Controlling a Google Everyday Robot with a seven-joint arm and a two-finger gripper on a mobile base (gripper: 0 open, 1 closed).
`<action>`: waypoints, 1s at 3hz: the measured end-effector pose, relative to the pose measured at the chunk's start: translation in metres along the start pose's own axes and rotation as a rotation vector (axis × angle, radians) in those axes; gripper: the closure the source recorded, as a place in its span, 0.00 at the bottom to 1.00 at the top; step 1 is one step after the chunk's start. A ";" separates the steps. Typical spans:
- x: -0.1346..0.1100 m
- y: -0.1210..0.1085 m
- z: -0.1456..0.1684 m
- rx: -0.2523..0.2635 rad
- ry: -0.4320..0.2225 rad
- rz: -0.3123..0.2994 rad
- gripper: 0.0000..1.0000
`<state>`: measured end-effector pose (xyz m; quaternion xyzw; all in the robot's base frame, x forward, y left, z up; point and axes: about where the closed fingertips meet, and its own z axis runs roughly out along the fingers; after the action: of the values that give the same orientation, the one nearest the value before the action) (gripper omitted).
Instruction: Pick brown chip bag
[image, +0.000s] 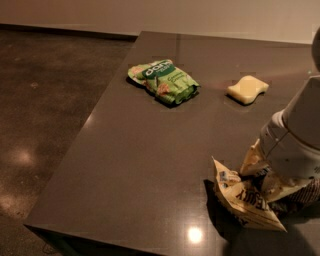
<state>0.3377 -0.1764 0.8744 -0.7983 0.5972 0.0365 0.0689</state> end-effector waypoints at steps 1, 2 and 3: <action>-0.014 -0.011 -0.013 0.021 -0.030 -0.001 1.00; -0.033 -0.030 -0.031 0.055 -0.076 0.003 1.00; -0.050 -0.049 -0.050 0.087 -0.126 0.008 1.00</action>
Offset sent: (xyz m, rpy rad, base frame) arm 0.0306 0.0566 0.0636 0.1529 -0.0362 -0.0137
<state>0.3694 -0.1230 0.9344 -0.7883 0.5958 0.0611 0.1406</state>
